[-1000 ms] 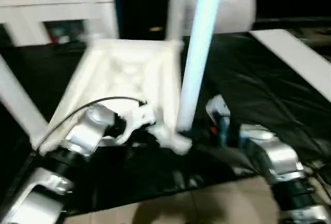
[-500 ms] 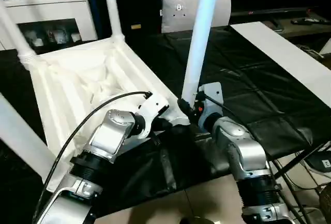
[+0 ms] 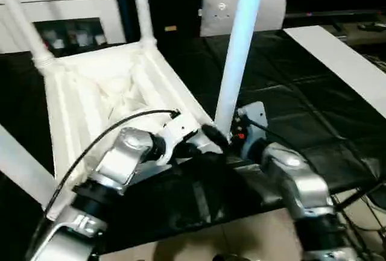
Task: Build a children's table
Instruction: Rotate leg to tighten
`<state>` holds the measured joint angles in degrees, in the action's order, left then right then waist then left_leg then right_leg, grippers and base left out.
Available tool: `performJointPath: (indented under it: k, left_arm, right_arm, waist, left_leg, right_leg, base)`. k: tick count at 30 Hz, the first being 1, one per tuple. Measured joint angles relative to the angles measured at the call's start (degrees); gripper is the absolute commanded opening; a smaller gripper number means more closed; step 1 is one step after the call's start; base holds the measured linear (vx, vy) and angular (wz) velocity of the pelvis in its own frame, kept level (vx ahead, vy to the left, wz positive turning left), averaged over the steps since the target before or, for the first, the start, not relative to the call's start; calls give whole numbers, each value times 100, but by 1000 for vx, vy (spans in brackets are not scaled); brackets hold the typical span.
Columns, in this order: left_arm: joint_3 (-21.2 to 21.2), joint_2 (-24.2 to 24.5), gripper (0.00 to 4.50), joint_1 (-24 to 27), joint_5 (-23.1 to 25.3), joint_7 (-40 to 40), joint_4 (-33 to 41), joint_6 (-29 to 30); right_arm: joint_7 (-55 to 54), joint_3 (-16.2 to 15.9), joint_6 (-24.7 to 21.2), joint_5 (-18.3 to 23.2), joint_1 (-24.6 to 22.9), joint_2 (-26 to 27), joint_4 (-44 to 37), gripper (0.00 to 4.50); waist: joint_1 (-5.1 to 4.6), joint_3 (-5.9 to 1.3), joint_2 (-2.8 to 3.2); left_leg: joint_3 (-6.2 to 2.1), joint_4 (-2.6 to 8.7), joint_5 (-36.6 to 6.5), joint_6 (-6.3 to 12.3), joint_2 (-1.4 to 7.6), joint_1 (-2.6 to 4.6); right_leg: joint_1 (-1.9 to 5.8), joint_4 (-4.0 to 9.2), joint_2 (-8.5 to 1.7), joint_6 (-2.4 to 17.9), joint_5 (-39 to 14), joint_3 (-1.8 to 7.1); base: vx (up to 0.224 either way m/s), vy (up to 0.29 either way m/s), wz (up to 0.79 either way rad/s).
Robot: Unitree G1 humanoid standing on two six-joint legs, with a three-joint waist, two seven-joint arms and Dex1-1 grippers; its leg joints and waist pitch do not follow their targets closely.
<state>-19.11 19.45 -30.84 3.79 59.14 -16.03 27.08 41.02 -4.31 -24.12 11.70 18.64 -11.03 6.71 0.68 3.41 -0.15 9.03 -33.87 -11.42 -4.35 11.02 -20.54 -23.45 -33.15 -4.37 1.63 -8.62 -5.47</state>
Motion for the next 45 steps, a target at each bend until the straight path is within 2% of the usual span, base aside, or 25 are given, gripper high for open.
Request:
performJointPath:
  k: [1, 3, 6, 8, 11, 13, 14, 21, 25, 27, 30, 32, 35, 38, 45]
  left_arm:
    - [-10, 74, 0, 16, -35, 142, -15, -128]
    - [-27, 256, 0, 27, -62, 403, -84, -405]
    - [-178, 531, 0, 27, -136, 974, -171, -914]
    - [-248, 674, 0, 27, -165, 1276, -204, -1133]
    - [-347, 771, 0, 16, -185, 1576, -253, -1394]
    - [-444, 856, 0, -27, -187, 1806, -313, -1599]
    - [-489, 888, 0, -43, -188, 1915, -334, -1700]
    - [-633, 962, 0, -116, -187, 2263, -406, -1988]
    - [-648, 979, 0, -119, -190, 2327, -406, -2034]
    - [-657, 987, 0, -119, -190, 2329, -410, -2083]
    - [-658, 1005, 0, -119, -190, 2370, -426, -2123]
    - [-653, 1017, 0, -125, -195, 2421, -454, -2137]
    - [-655, 1025, 0, -126, -195, 2439, -456, -2150]
    - [-655, 1029, 0, -126, -195, 2440, -456, -2150]
    - [-648, 1032, 0, -126, -229, 2447, -455, -2100]
  right_arm:
    - [240, -60, 36, 19, 0, -125, -2, 435]
    - [594, -81, 122, 77, 1, -293, -4, 446]
    - [1246, -299, 243, 151, 53, -700, 22, 448]
    - [1580, -336, 308, 131, 140, -954, 78, 448]
    - [2052, -525, 441, 122, 197, -1196, 85, 448]
    - [2554, -656, 458, 180, 211, -1367, 146, 448]
    - [2793, -696, 458, 236, 225, -1440, 200, 431]
    - [3387, -811, 473, 380, 419, -1470, 533, 378]
    - [3563, -890, 446, 422, 466, -1514, 553, 348]
    - [3682, -930, 422, 439, 506, -1527, 578, 316]
    - [3819, -962, 348, 493, 561, -1582, 579, 308]
    - [3899, -968, 301, 525, 561, -1590, 579, 277]
    - [3976, -976, 186, 606, 561, -1624, 578, 263]
    - [4014, -977, 142, 616, 560, -1628, 578, 226]
    - [3973, -974, 3, 637, 564, -1620, 518, 202]
  waist:
    - [17, 0, 0]
    - [79, 0, 0]
    - [186, 0, 0]
    - [259, 0, 0]
    - [298, -1, -2]
    - [305, -1, -2]
    - [304, -1, -2]
    - [293, -1, -5]
    - [293, -2, -5]
    - [295, -2, -5]
    - [298, -2, -6]
    - [300, -2, -7]
    - [300, -2, -7]
    - [300, -2, -7]
    - [299, -2, -7]
  left_leg:
    - [1, -1, 0, 0, 1, 1]
    - [4, -3, 1, -1, 1, 2]
    - [8, -6, 1, 0, 1, -1]
    - [22, -9, 2, 2, 1, -1]
    - [47, -10, 2, 5, 1, 4]
    - [55, -11, 3, 7, 1, 6]
    - [57, -11, 5, 10, 1, 8]
    - [61, -14, 9, 13, 10, 14]
    - [61, -15, 9, 13, 11, 13]
    - [62, -15, 9, 13, 12, 13]
    - [62, -15, 9, 13, 12, 13]
    - [63, -15, 9, 13, 12, 13]
    - [63, -15, 9, 13, 12, 13]
    - [63, -15, 9, 13, 14, 13]
    - [63, -15, 9, 13, 14, 14]
  right_leg:
    - [2, 0, 0, 0, 0, 0]
    - [4, -2, -2, 0, 2, 1]
    - [10, 0, -9, -2, 1, 1]
    - [11, -1, -16, -1, 1, 4]
    - [21, 0, -22, -2, 0, 4]
    - [24, -1, -29, -3, 0, 4]
    - [25, -2, -31, -3, 0, 4]
    - [28, -9, -31, -3, 0, 4]
    - [28, -9, -31, -3, -1, 4]
    - [28, -9, -31, -4, -1, 3]
    - [28, -8, -31, -5, -2, 3]
    - [28, -8, -31, -6, -2, 3]
    - [29, -8, -31, -6, -2, 4]
    - [29, -8, -31, -6, -2, 3]
    - [29, -9, -31, -7, -3, 4]
  base:
    - [0, 0, 0]
    - [0, 0, 0]
    - [0, 0, 0]
    - [0, 0, 0]
    - [0, 0, 0]
    - [0, 0, 0]
    - [0, 0, 0]
    - [0, 0, 0]
    - [0, 0, 0]
    - [0, 0, 0]
    - [0, 0, 0]
    - [0, 0, 0]
    - [0, 0, 0]
    - [0, 0, 0]
    - [0, 0, 0]
